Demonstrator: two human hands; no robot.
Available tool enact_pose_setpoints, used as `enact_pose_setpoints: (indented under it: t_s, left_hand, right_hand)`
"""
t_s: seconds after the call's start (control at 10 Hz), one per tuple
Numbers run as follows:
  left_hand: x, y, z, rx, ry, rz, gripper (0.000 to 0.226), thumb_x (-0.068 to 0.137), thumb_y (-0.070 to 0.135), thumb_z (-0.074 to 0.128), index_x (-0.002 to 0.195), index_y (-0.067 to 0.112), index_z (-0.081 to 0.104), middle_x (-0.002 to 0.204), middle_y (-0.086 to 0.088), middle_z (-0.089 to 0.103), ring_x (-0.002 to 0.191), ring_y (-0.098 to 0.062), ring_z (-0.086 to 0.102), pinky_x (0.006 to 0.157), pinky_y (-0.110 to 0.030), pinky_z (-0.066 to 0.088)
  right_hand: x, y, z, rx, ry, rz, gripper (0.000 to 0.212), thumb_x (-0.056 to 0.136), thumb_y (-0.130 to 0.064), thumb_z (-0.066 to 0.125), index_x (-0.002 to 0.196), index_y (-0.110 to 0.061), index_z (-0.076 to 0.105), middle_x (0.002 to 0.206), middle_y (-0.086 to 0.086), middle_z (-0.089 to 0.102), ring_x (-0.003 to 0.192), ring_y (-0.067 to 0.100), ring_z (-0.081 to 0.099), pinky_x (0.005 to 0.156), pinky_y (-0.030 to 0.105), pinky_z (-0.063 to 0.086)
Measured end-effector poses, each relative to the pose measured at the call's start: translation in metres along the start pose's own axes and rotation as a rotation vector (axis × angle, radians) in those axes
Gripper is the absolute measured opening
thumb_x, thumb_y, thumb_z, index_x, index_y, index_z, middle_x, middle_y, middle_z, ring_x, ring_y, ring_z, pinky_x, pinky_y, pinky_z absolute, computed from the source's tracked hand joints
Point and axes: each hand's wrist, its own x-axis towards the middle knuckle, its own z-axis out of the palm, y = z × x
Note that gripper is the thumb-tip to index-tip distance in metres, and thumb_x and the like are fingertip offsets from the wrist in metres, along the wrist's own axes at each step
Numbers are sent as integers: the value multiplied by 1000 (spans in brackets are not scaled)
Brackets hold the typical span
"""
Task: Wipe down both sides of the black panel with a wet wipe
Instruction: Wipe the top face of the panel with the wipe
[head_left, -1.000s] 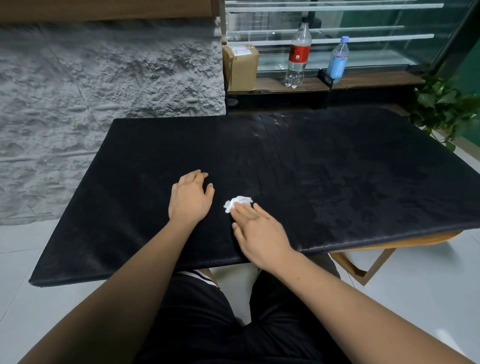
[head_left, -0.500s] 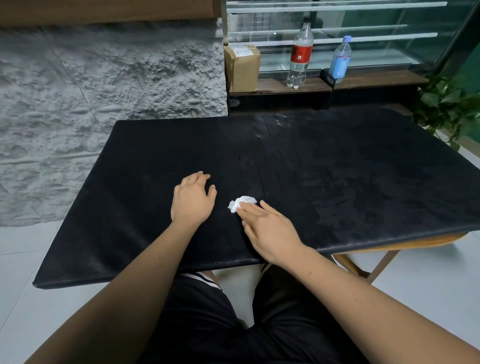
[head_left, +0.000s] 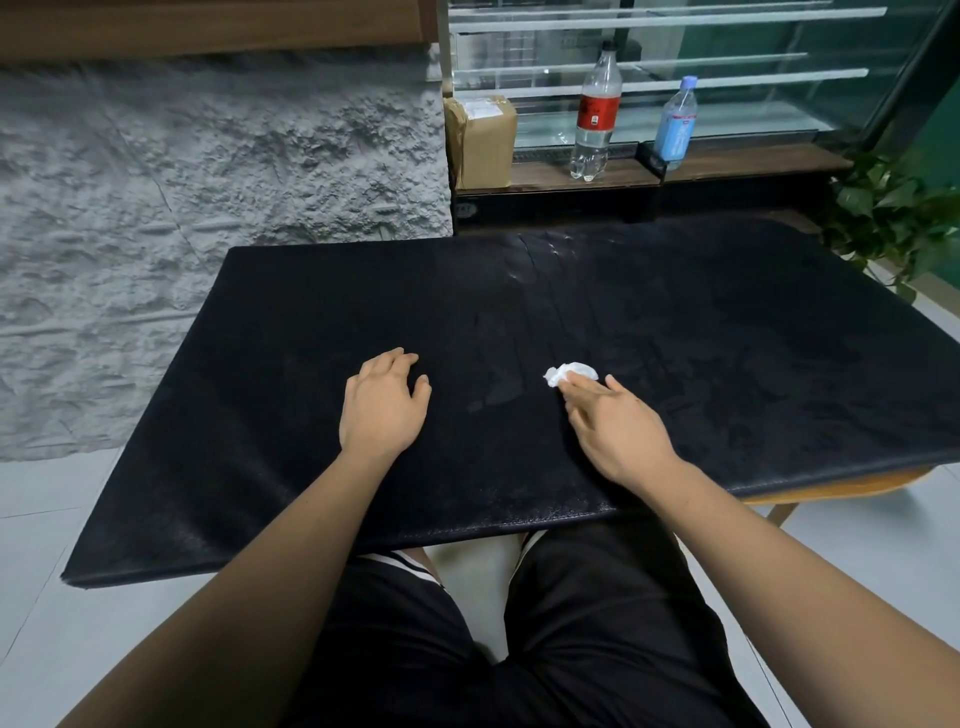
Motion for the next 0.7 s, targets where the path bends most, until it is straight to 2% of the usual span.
enact_pose_setpoints:
  t_s: [0.1,0.2,0.3,0.4,0.5,0.6,0.7]
  left_hand:
    - [-1,0,0,4,-3,0,49,106,45,46,148,23,56,157,2,50,146,-20,42,119,-43,35]
    - [-1,1,-2,14,-7,-1,49,106,45,45,149,24,56,158,2,49,146,-20,42,120,-44,35]
    - [-1,1,-2,19,-6,-2,49,106,45,45,149,24,56,158,3,49,146,-20,42,119,-43,35]
    - [0,1,-2,18,-7,0,49,106,46,45,148,24,56,158,2,50,146,-20,43,119,-44,36]
    - [0,1,-1,18,-7,2,49,106,46,45,148,24,56,157,2,50,145,-20,43,119,-43,36]
    - [-1,0,0,12,3,1,49,105,46,45,148,24,57,157,2,50,145,-20,44,118,-43,37]
    - [-2,0,-1,5,6,1,49,105,45,46,147,23,57,157,1,51,145,-20,44,117,-42,37]
  right_hand:
    - [1,-3,5,-13,35,10,32,108,-21,36,130,-25,58,140,-20,55,120,7,57,121,24,23]
    - [2,-13,10,-22,102,6,30,106,-21,39,126,-24,60,133,-19,58,117,4,42,108,24,33]
    - [0,-28,14,-52,143,-28,28,102,-21,44,123,-25,62,131,-18,58,112,4,38,89,18,31]
    - [0,-47,20,-39,145,-71,29,101,-24,46,125,-26,61,134,-17,58,112,3,40,93,19,38]
    - [1,-66,27,-14,83,-132,35,102,-28,39,131,-24,58,141,-14,55,122,5,44,112,23,33]
    - [1,-86,32,10,36,-201,40,104,-28,37,138,-21,55,150,-9,52,136,9,47,124,27,25]
    - [0,-103,36,6,24,-264,43,104,-30,31,138,-19,55,150,-8,52,138,10,47,126,27,22]
